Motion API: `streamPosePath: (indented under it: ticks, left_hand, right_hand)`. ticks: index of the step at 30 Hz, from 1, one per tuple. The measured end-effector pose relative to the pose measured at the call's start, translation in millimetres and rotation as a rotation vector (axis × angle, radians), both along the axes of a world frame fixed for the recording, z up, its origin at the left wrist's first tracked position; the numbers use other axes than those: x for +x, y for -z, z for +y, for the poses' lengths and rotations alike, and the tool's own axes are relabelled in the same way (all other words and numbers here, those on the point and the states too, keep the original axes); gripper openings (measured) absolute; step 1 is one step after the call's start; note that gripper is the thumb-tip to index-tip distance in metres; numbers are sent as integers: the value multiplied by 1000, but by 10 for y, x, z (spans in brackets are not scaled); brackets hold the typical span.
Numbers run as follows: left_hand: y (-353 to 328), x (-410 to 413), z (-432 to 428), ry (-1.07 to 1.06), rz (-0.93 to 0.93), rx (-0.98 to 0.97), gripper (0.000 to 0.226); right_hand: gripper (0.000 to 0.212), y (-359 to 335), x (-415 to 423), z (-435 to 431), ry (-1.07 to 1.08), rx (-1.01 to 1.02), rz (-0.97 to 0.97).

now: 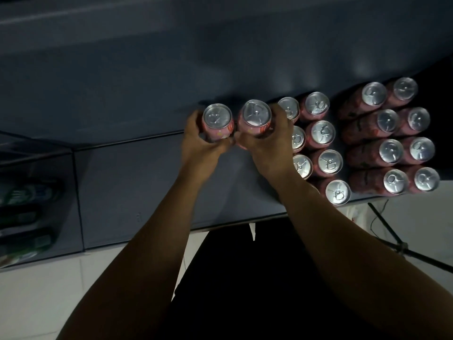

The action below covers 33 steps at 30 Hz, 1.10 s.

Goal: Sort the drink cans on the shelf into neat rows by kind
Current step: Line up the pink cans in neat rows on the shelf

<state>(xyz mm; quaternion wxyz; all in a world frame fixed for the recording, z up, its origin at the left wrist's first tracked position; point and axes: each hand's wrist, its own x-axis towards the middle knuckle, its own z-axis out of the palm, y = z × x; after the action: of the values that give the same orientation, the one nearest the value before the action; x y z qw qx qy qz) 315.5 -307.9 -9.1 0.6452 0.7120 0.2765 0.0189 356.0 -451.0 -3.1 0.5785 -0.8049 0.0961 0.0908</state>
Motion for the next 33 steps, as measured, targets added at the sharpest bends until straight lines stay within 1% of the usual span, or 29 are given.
streamPosePath:
  ticks: [4, 6, 9, 12, 15, 19, 21, 23, 24, 27, 29, 31, 33]
  left_hand:
    - [260, 111, 2, -22, -19, 30, 77]
    - [374, 158, 18, -34, -20, 55, 69]
    - [533, 194, 14, -33, -42, 76, 61]
    - [658, 192, -12, -58, -20, 68, 68]
    - [676, 181, -43, -85, -12, 85, 73]
    - [625, 162, -71, -84, -19, 143, 72]
    - [587, 140, -82, -71, 4, 197, 73]
    - [492, 80, -89, -61, 49, 242, 67]
    - [421, 39, -97, -59, 61, 261, 61]
    - [154, -128, -129, -54, 48, 356, 39]
    - [-36, -251, -142, -16, 40, 440, 41]
    - [-206, -376, -150, 47, 48, 546, 45]
    - [-386, -490, -150, 134, 41, 676, 45]
  right_hand:
    - [62, 251, 94, 36, -1, 54, -7]
    - [59, 324, 130, 55, -16, 65, 9]
    - [51, 413, 181, 101, -21, 32, 8]
    - [47, 470, 241, 136, -31, -23, 0]
    - [50, 513, 250, 139, -27, -37, 6]
    - [53, 529, 228, 106, -79, -48, -3]
    - [59, 467, 219, 93, -113, -84, -2]
    - [70, 380, 196, 92, -125, -90, 12]
    - [73, 326, 168, 93, -138, -100, 12]
    - [70, 124, 27, 38, -223, -201, 10]
    - [68, -52, -81, -46, -311, -307, 0]
    - [69, -221, -178, -126, -436, -473, 1]
    - [68, -414, -274, -168, -514, -621, -1]
